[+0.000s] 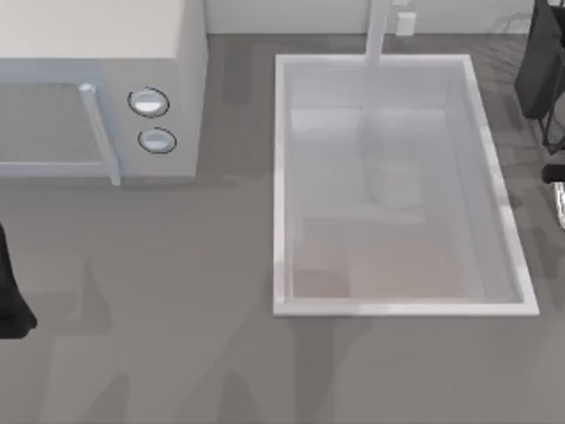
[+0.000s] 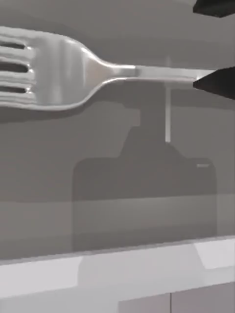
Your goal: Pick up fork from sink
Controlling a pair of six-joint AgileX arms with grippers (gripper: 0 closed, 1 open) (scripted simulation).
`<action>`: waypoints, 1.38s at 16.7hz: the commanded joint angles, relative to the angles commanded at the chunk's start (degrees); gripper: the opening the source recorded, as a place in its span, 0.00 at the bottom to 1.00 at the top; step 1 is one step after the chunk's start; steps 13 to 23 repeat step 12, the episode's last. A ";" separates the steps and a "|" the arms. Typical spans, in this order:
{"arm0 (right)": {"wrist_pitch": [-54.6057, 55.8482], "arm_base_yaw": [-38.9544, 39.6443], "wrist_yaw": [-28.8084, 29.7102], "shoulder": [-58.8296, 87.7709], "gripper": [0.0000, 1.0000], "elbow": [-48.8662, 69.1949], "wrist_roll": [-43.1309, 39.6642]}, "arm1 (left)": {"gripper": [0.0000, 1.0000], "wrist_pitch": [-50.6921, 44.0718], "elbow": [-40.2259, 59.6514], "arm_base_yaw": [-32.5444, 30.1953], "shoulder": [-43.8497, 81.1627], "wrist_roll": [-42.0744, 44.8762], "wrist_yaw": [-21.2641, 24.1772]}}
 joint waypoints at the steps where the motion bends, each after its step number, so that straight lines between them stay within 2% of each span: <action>1: 0.00 0.00 0.00 0.00 0.60 0.00 0.00 | 1.00 0.00 0.00 0.00 0.00 0.00 0.00; 6: 0.00 0.00 0.00 0.00 0.98 0.00 0.00 | 1.00 0.00 0.00 0.00 0.00 0.00 0.00; 7: 0.00 0.00 0.00 0.00 1.00 0.00 0.00 | 1.00 0.00 0.00 0.00 0.00 0.00 0.00; 23: 0.00 0.00 0.00 0.00 1.00 0.00 0.00 | 1.00 0.00 0.00 0.00 0.00 0.00 0.00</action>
